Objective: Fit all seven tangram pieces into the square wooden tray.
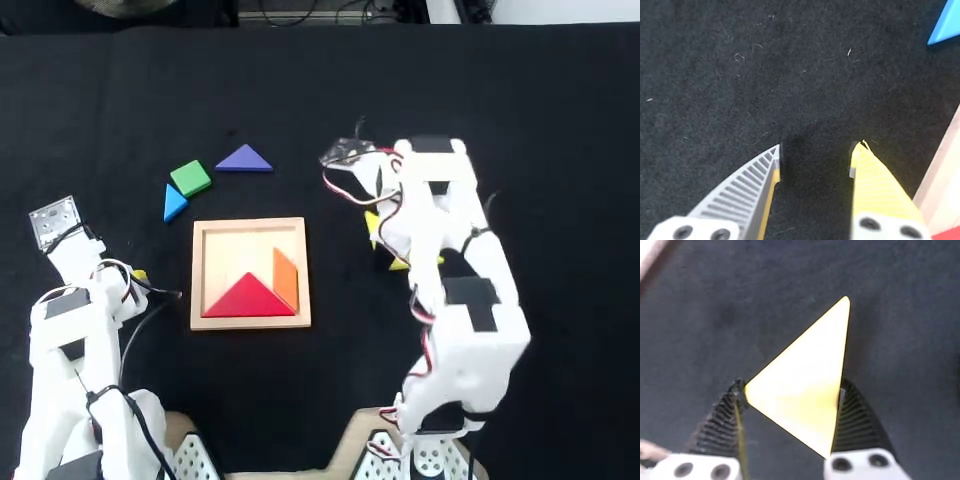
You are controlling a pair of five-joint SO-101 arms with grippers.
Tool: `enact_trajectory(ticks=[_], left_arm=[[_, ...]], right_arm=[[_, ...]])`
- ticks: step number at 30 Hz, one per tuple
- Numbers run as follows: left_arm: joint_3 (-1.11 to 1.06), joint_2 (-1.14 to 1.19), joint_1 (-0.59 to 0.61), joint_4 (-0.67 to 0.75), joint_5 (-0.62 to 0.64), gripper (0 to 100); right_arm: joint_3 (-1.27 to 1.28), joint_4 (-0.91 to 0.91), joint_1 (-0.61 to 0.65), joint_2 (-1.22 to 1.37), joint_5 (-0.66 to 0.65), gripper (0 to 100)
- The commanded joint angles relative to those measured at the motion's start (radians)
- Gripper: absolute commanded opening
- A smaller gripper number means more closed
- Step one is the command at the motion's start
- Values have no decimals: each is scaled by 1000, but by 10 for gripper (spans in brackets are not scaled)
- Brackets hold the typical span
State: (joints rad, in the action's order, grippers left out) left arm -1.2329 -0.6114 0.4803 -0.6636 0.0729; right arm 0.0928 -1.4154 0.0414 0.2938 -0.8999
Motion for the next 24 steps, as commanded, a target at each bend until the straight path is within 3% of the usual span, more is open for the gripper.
enact_trajectory(ticks=[1,6,13,18,24], left_arm=[[44,-17,-12,0,3,230],[42,-17,-12,-2,3,230],[42,-17,-12,-5,3,230],[42,-17,-12,-2,3,230],[42,-17,-12,-2,3,230]], right_arm=[[-48,-78,41,-150,81,11],[-18,-81,63,-213,135,11],[150,230,86,-96,327,11],[113,252,87,1,411,19],[99,230,86,8,433,228]])
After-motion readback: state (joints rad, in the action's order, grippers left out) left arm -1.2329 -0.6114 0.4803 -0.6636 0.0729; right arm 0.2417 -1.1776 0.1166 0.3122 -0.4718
